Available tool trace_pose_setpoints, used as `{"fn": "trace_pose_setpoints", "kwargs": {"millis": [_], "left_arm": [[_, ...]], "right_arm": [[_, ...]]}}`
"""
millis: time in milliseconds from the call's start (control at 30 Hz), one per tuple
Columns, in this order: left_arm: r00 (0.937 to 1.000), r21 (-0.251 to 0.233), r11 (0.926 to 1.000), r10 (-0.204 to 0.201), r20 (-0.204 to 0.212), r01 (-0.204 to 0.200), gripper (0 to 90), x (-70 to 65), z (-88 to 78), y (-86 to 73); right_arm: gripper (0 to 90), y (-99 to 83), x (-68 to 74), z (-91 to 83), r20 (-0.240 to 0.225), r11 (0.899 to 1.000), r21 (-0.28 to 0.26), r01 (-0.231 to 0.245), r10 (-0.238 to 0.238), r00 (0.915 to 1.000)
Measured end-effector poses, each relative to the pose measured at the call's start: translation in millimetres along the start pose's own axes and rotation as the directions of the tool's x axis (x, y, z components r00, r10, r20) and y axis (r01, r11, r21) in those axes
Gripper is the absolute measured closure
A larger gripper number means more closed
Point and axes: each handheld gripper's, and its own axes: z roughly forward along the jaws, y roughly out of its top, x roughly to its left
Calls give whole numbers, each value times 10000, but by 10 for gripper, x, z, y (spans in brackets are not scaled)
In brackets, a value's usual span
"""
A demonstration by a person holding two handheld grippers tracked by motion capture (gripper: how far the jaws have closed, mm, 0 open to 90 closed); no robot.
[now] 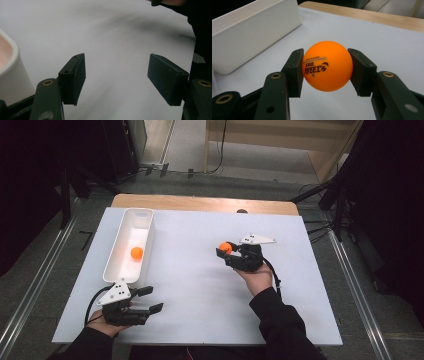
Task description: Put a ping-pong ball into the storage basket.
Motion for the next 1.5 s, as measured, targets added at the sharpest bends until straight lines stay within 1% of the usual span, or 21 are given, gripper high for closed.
{"fn": "trace_pose_setpoints", "kwargs": {"millis": [100, 133, 167, 467, 633, 1133, 1267, 1500], "left_arm": [[10000, 25, 10000, -41, -4, 41, 314, -2, 0, 1], [9999, 19, 9999, -115, -11, 115, 314, -5, 2, 0], [9999, 39, 9999, -146, 11, 145, 314, -5, 3, 1], [9999, 122, 9998, -131, 60, 130, 314, -11, 5, 1], [9999, 85, 9999, -148, 70, 148, 314, -11, 5, 0], [9999, 71, 9999, -149, 67, 149, 314, -27, 3, 5], [9999, 97, 9999, -83, 89, 82, 314, -30, -2, 3], [9999, 48, 9999, -128, 84, 128, 314, -27, -2, -1]], "right_arm": [[483, 2, 37, 16, -123, 10000, 37, -13, 14, 9999], [483, 3, 44, 24, -163, 10000, -10, 90, -90, 9998], [483, 3, 62, 29, -190, 10000, 8, 23, -23, 9998], [483, 8, 207, 100, -523, 9996, 51, 291, -288, 9982], [484, 20, 283, 140, -662, 9991, 94, 406, -399, 9970], [484, 110, 370, 219, -938, 9981, 30, 618, -612, 9937], [484, 142, 401, 236, -1025, 9980, -2, 636, -633, 9927], [484, 175, 439, 293, -1131, 9978, -15, 667, -665, 9914]]}}
